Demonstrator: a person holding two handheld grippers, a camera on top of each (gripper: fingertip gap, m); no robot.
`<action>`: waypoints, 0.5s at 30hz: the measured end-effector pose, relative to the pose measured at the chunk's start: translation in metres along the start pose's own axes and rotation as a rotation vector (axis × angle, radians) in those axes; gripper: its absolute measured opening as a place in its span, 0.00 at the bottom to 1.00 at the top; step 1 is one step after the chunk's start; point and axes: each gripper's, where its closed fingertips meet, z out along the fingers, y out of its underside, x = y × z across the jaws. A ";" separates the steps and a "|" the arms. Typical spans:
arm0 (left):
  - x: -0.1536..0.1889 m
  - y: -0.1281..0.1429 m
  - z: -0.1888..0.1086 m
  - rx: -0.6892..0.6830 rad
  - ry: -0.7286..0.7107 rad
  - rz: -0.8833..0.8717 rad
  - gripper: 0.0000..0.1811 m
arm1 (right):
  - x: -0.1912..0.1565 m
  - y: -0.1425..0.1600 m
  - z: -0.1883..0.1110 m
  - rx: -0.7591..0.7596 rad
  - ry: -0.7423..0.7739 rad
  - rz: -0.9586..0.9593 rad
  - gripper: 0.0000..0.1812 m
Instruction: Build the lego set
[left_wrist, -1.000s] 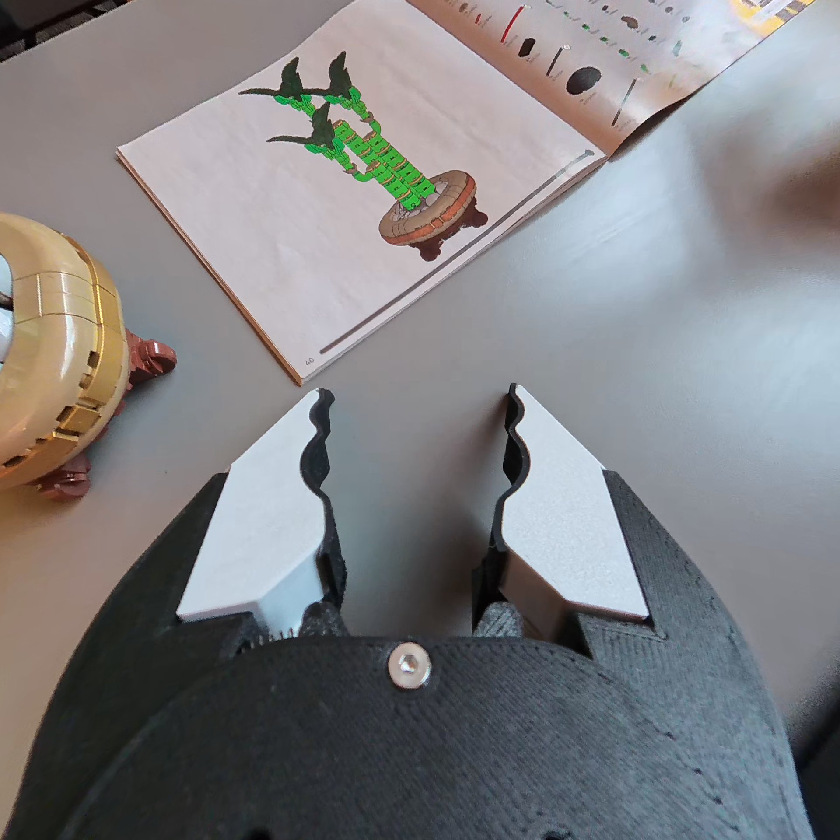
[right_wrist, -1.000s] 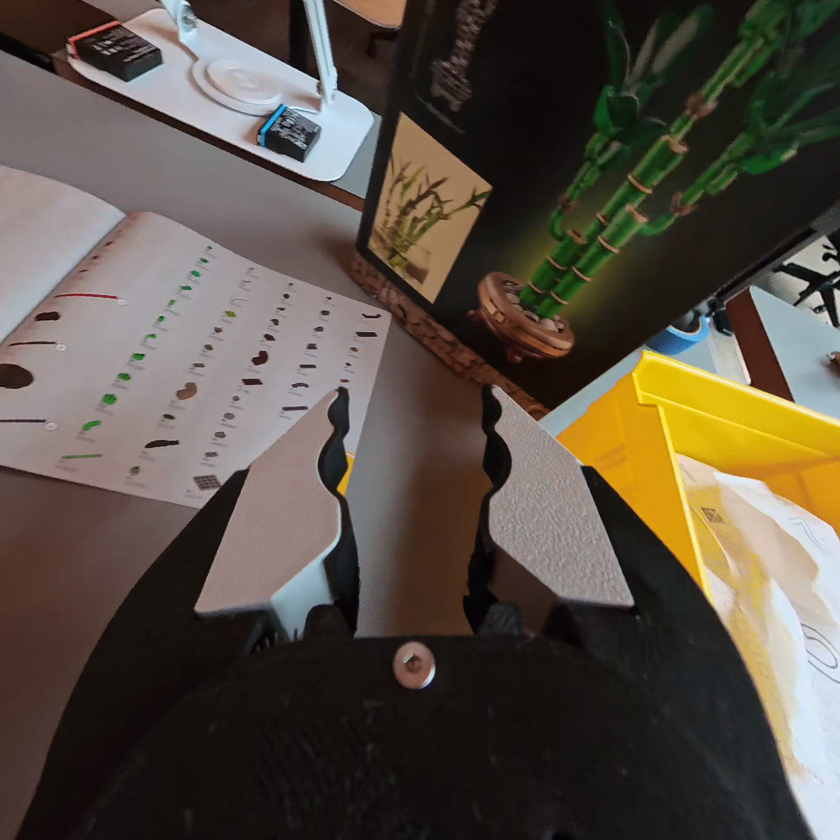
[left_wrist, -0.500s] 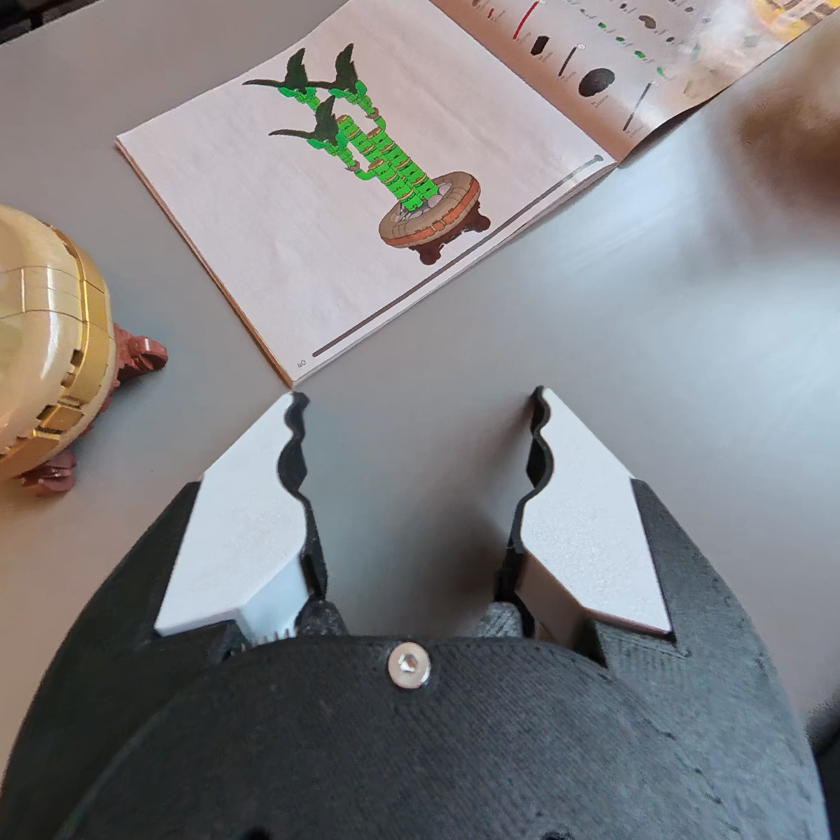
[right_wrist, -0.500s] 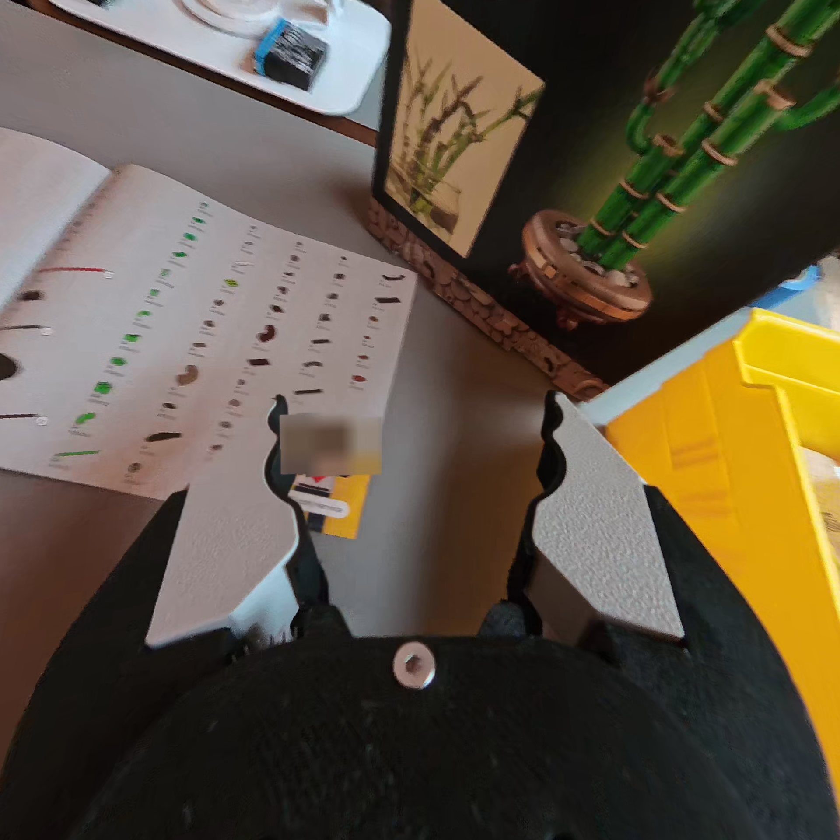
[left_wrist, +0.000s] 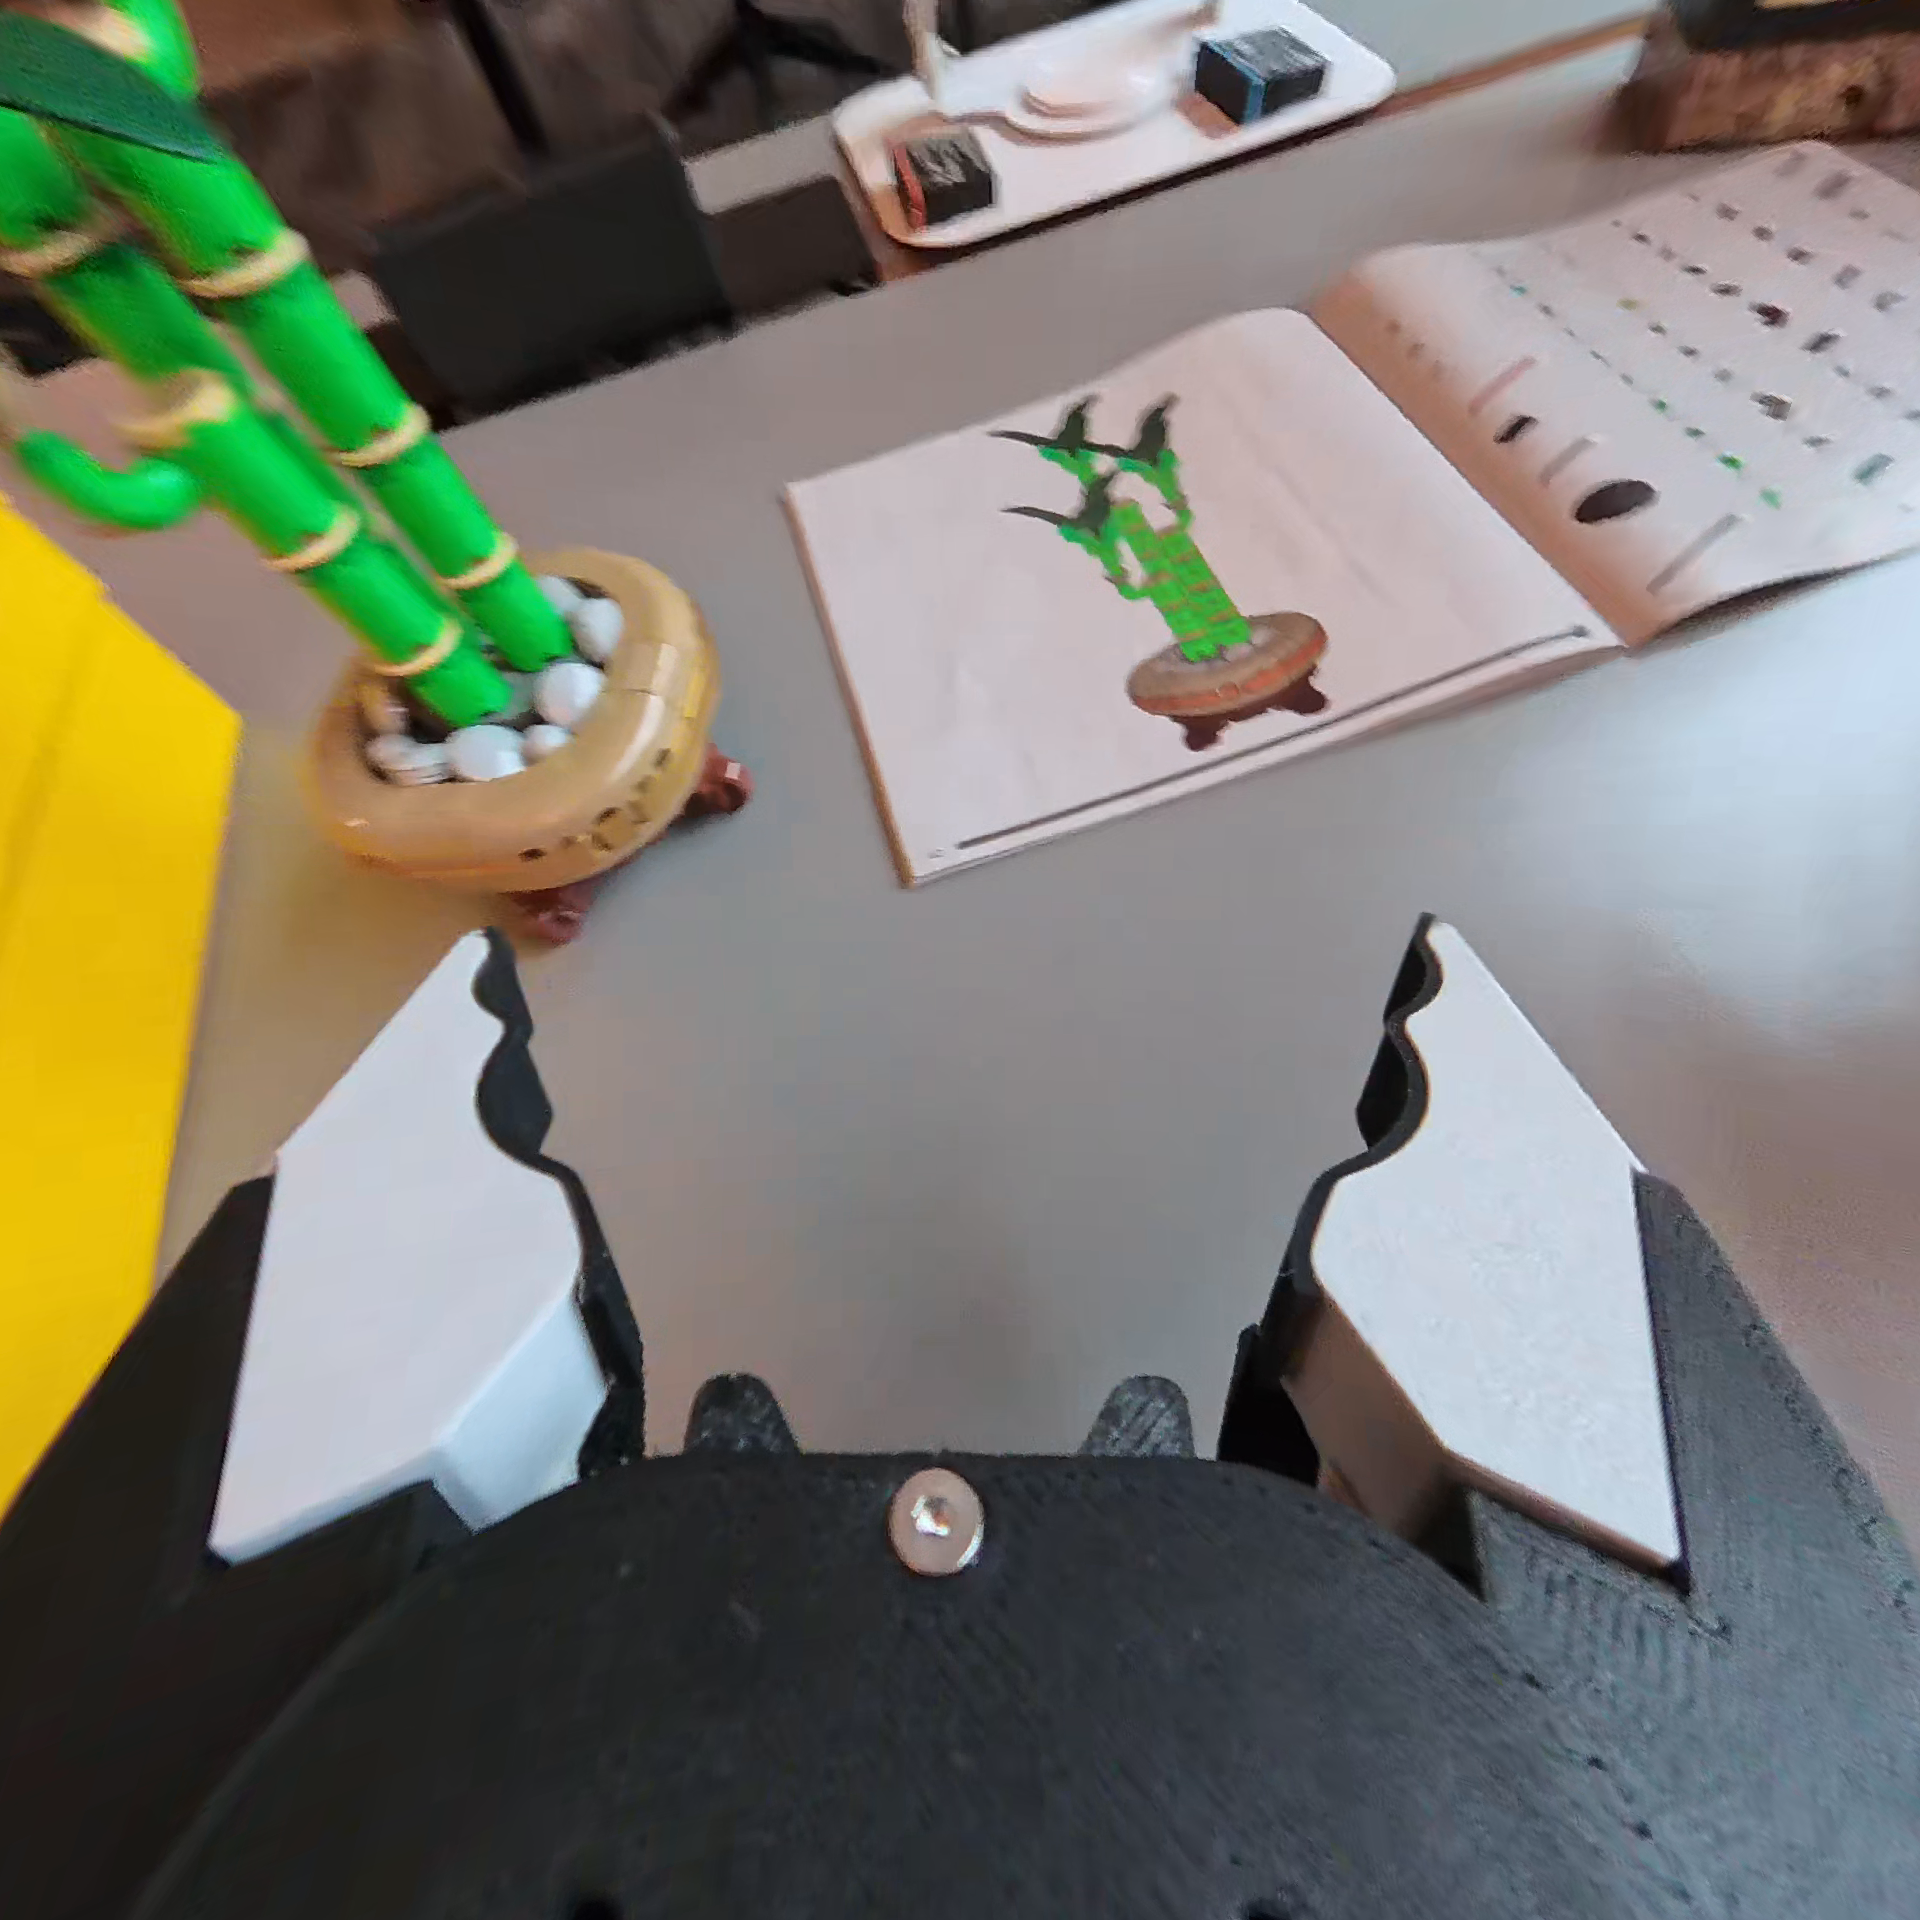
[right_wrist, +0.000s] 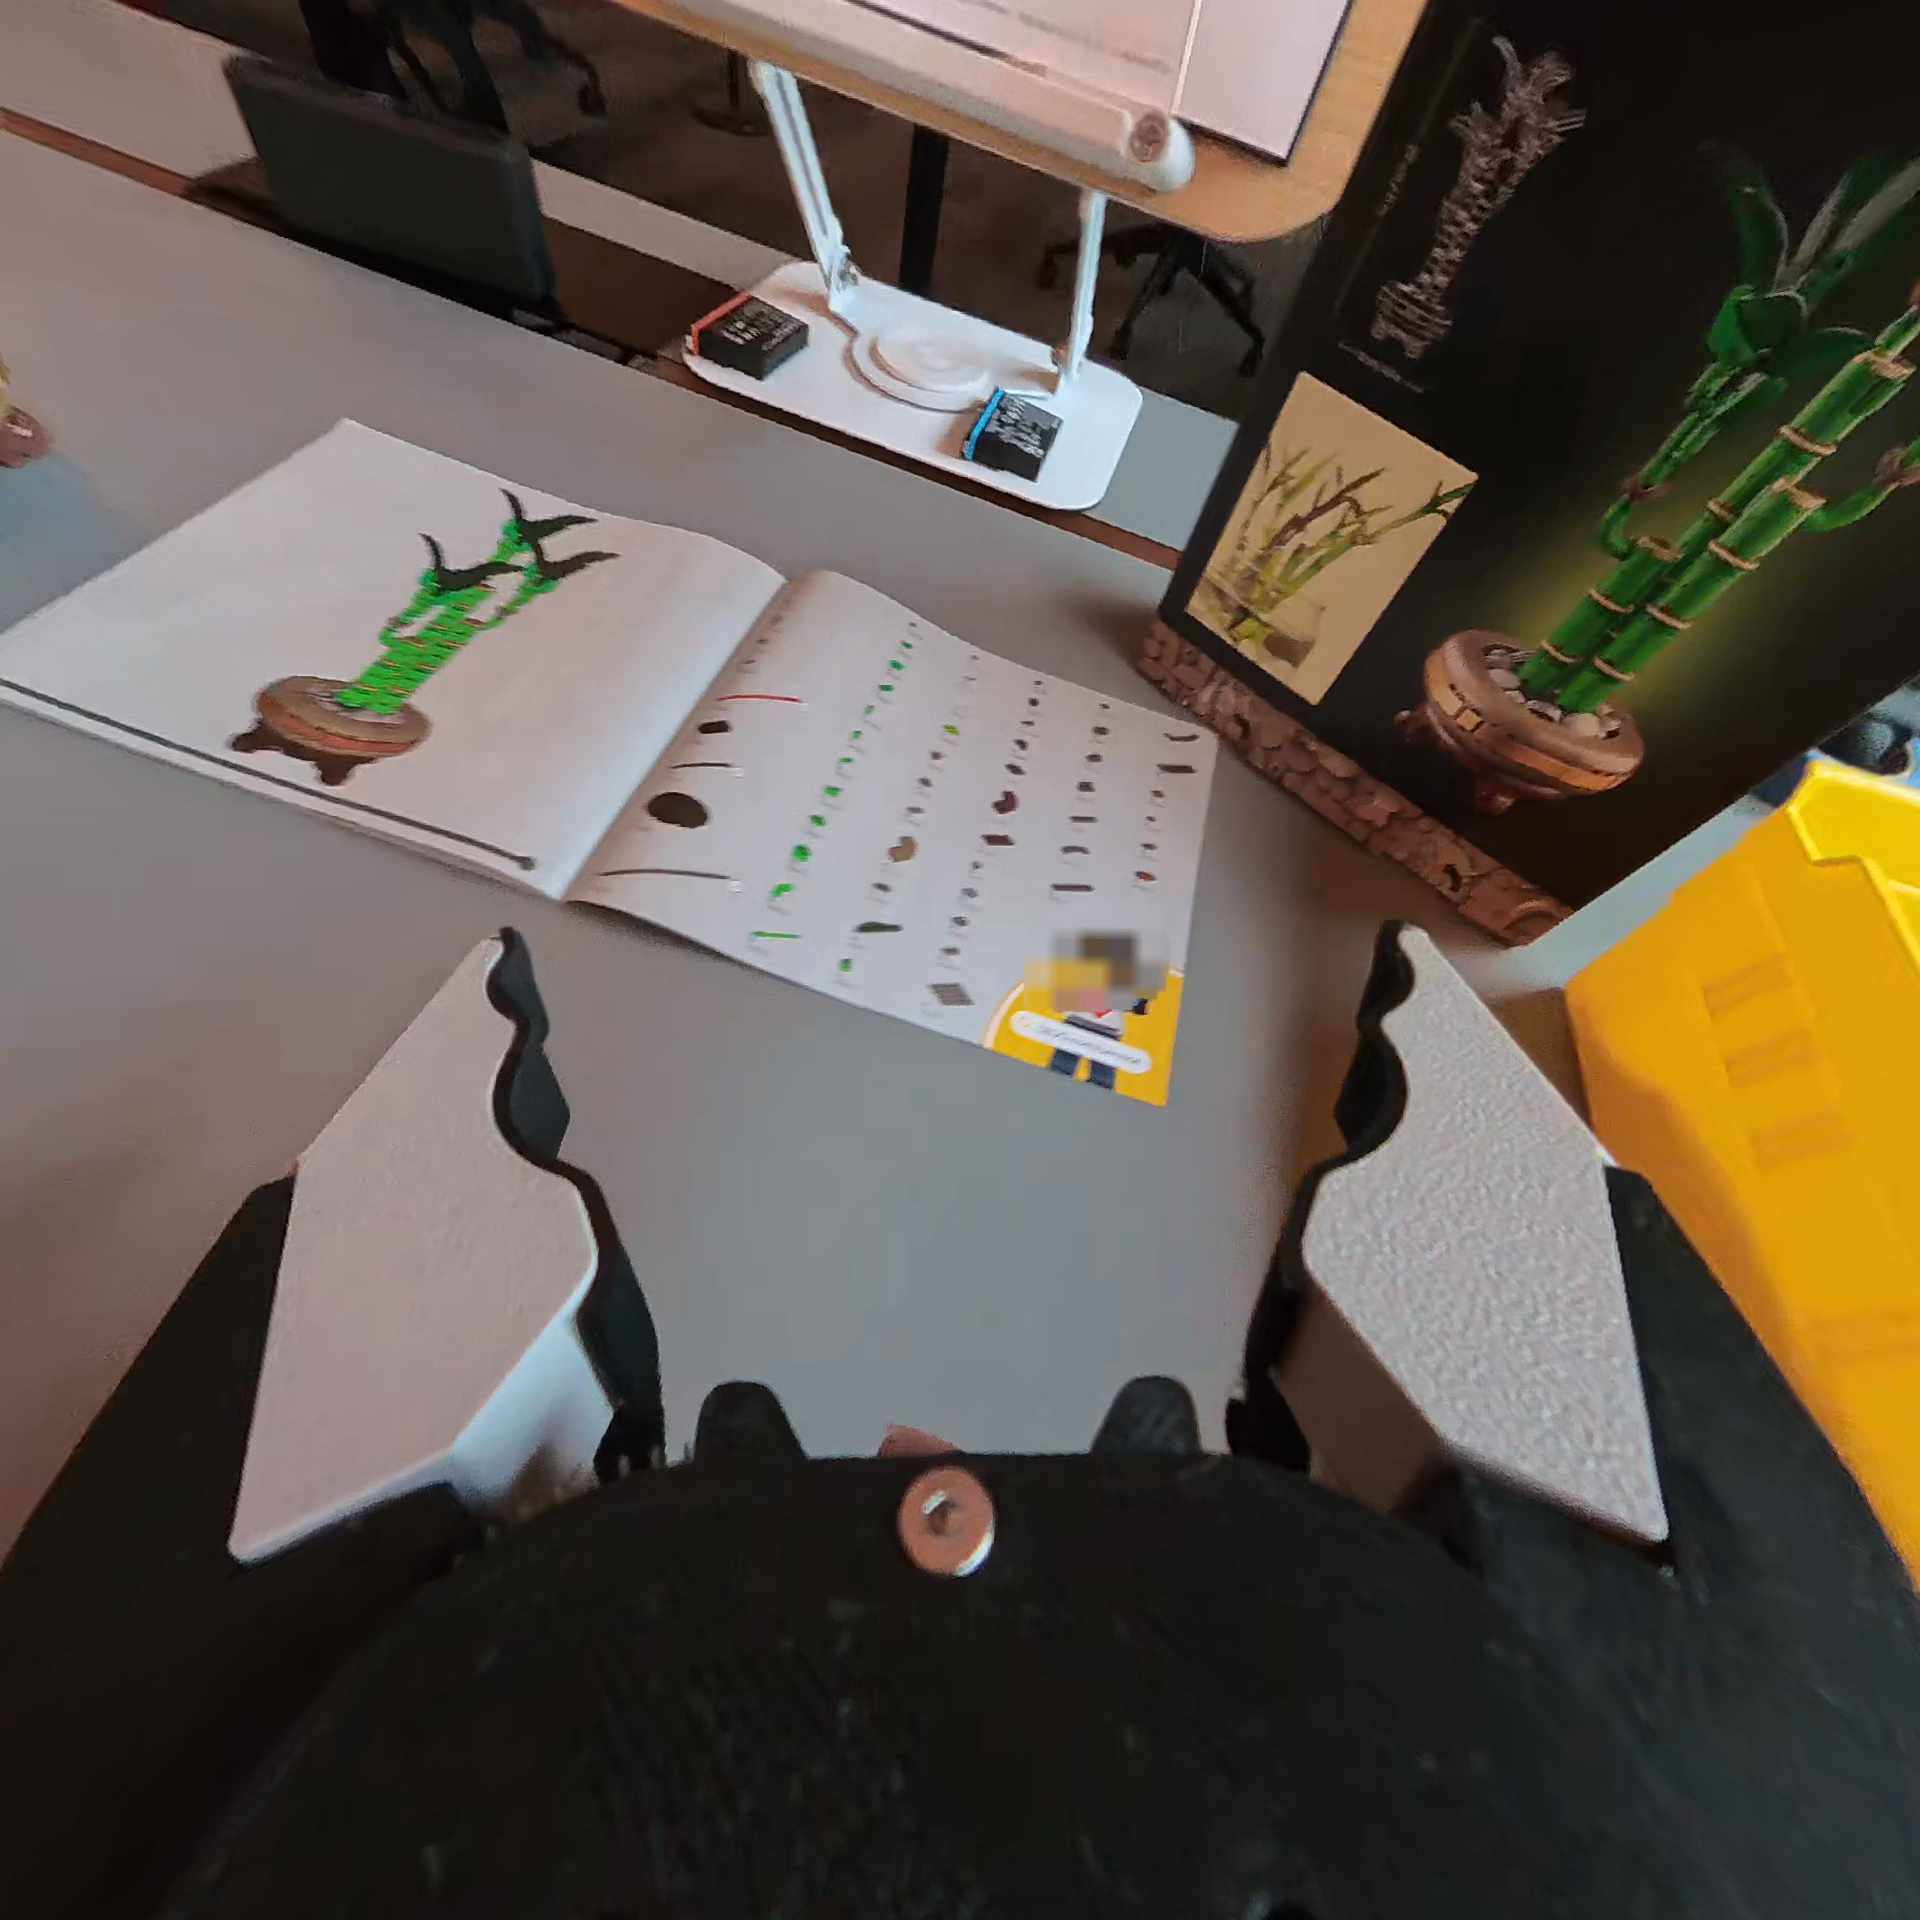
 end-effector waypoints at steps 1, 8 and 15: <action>-0.006 -0.001 -0.003 0.014 -0.044 -0.006 0.87 | -0.007 0.000 -0.004 0.011 0.012 0.008 0.83; -0.050 -0.007 -0.031 0.122 -0.228 -0.133 0.81 | -0.072 -0.009 -0.008 0.136 0.004 -0.001 0.83; -0.080 0.005 -0.048 0.138 -0.315 -0.171 0.79 | -0.139 -0.002 0.010 0.083 -0.088 -0.070 0.83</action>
